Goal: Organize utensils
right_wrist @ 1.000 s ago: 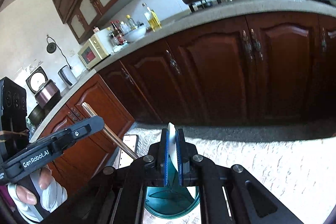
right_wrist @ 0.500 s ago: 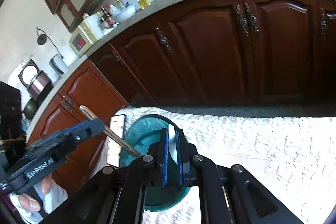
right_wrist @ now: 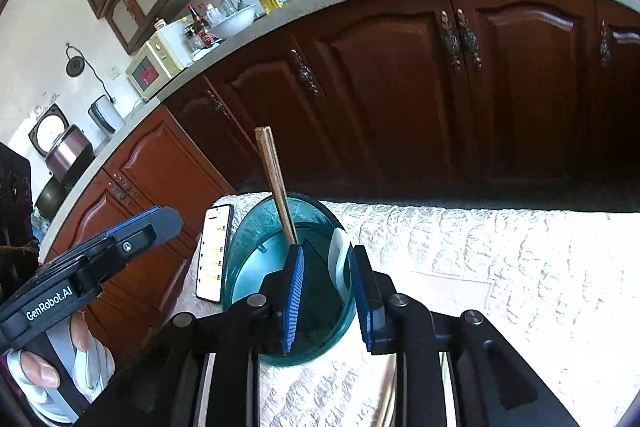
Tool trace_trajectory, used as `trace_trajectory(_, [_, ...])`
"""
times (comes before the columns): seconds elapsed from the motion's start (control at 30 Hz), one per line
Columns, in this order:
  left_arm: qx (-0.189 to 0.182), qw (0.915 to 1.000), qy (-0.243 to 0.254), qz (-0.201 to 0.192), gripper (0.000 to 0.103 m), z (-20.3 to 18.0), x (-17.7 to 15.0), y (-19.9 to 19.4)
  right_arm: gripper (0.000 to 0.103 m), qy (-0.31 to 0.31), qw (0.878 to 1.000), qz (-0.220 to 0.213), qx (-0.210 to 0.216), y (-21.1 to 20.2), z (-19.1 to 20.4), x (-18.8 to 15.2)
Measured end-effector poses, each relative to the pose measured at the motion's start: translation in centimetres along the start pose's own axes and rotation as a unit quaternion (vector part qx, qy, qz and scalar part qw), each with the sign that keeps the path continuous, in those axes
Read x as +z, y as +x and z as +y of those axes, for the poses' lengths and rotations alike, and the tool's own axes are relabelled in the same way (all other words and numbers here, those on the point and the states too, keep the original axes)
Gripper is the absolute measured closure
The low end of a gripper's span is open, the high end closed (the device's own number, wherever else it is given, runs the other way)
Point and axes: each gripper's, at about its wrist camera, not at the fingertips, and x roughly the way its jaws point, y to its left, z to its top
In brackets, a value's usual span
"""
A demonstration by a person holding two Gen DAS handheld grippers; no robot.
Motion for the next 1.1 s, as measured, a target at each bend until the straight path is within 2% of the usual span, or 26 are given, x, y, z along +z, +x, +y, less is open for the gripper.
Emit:
trace_trajectory(0.37, [0.029, 0.9989, 0.021, -0.029, 0.059, -2.5, -2.1, -3.0, 0.069, -0.015, 0.998, -0.039, -0.036, -6.1, 1.6, -1.4])
trace_trajectory(0.6, [0.032, 0.9979, 0.034, -0.044, 0.051, -4.5, -3.5, -4.6, 0.064, -0.015, 0.995, -0.062, -0.072, -9.8, 1.8, -2.9])
trace_trajectory(0.7, [0.03, 0.9975, 0.039, -0.052, 0.044, -5.4, -4.1, -5.4, 0.061, -0.014, 0.994, -0.07, -0.086, -11.3, 1.6, -3.5])
trace_trajectory(0.83, [0.026, 0.9966, 0.052, -0.058, 0.041, -6.8, -5.0, -6.1, 0.059, -0.022, 0.991, -0.075, -0.107, -13.1, 1.4, -4.4])
trace_trajectory(0.97, [0.015, 0.9966, 0.058, -0.056, 0.037, -7.8, -5.7, -6.5, 0.052, -0.02, 0.991, -0.072, -0.114, -14.3, 0.8, -5.5])
trace_trajectory(1.1, [0.008, 0.9964, 0.066, -0.052, 0.034, -8.7, -6.4, -6.6, 0.051, -0.015, 0.99, -0.069, -0.122, -15.0, 0.0, -6.5])
